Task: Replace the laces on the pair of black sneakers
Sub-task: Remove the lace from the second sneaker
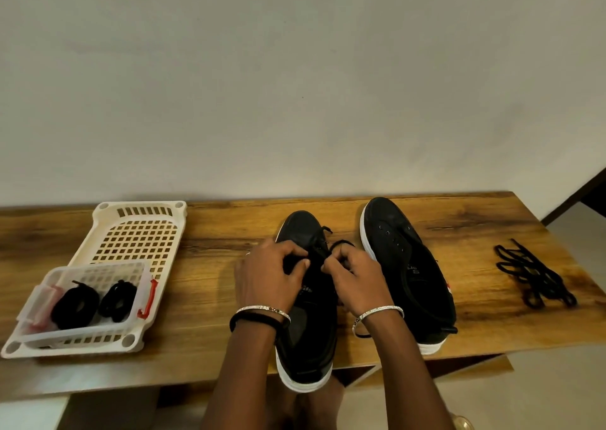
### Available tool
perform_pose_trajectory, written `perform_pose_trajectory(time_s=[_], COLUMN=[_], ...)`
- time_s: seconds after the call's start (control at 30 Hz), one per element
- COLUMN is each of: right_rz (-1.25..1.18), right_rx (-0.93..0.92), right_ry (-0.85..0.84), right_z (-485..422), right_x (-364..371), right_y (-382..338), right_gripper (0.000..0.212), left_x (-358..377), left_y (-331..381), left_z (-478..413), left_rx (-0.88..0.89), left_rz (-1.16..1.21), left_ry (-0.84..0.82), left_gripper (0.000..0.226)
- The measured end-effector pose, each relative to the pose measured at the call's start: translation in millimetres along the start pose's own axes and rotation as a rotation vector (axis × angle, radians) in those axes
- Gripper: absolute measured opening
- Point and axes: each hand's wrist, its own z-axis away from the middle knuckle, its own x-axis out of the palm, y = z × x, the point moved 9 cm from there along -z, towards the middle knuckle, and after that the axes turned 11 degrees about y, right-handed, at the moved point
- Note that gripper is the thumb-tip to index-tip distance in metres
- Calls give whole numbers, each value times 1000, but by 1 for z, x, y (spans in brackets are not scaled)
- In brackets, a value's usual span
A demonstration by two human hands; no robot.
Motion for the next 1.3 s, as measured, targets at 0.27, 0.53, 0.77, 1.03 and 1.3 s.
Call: perform_pose_trajectory(time_s=[0.27, 0.53, 0.77, 1.03, 1.3], right_rz=[-3, -21, -13, 22, -137], right_rx=[17, 32, 32, 15, 151], right_ry=[2, -7, -2, -33, -165], right_z=[0, 1, 3, 6, 7], right_x=[-1, -2, -3, -2, 3], right_y=[1, -2, -6, -12, 3], right_gripper=[21, 25, 8, 20, 27], left_x=[-11, -31, -22, -9, 4], left_y=[-37, -74, -9, 10, 26], left_z=[4, 20, 0, 7, 8], left_rx=[-626, -762, -209, -41, -15], left_rz=[821, 189, 231, 16, -167], left_ry=[194, 278, 164, 57, -58], left_gripper=[10, 35, 24, 24, 22])
